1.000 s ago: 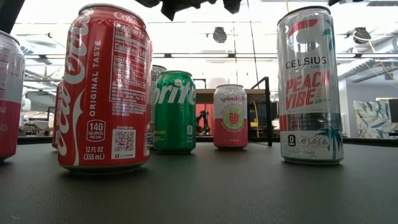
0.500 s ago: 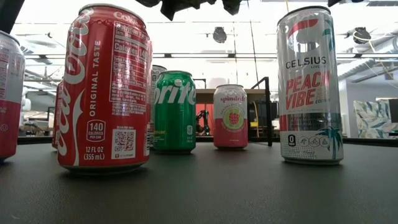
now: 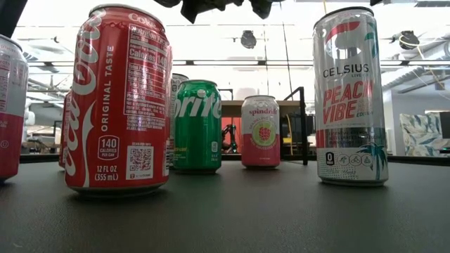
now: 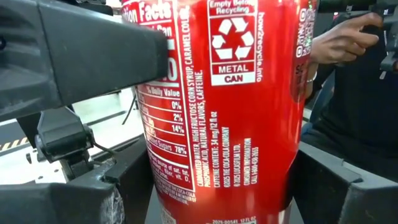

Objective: Place canned beverage on shelf
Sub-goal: Put the top right red soda can on the shelf

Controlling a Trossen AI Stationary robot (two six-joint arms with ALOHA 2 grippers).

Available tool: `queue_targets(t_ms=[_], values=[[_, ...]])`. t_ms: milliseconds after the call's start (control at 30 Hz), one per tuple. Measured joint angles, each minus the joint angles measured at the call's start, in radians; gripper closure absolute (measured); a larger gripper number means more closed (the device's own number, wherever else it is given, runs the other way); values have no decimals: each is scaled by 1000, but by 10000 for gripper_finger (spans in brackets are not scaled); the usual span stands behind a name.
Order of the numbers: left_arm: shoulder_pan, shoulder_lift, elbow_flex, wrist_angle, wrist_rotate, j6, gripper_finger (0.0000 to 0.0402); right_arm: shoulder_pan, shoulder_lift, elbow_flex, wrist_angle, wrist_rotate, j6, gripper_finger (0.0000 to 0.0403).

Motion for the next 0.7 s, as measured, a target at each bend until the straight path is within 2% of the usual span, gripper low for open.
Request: queue_targets(t_ms=[167, 400, 700], values=[[0, 0, 0, 0, 0, 4, 109, 0, 4, 1, 1, -2, -13, 121], [1, -1, 0, 0, -12, 4, 108, 0, 3, 1, 0, -3, -31, 125], [14, -1, 0, -2, -97, -32, 43, -28, -7, 1, -18, 3, -31, 126]])
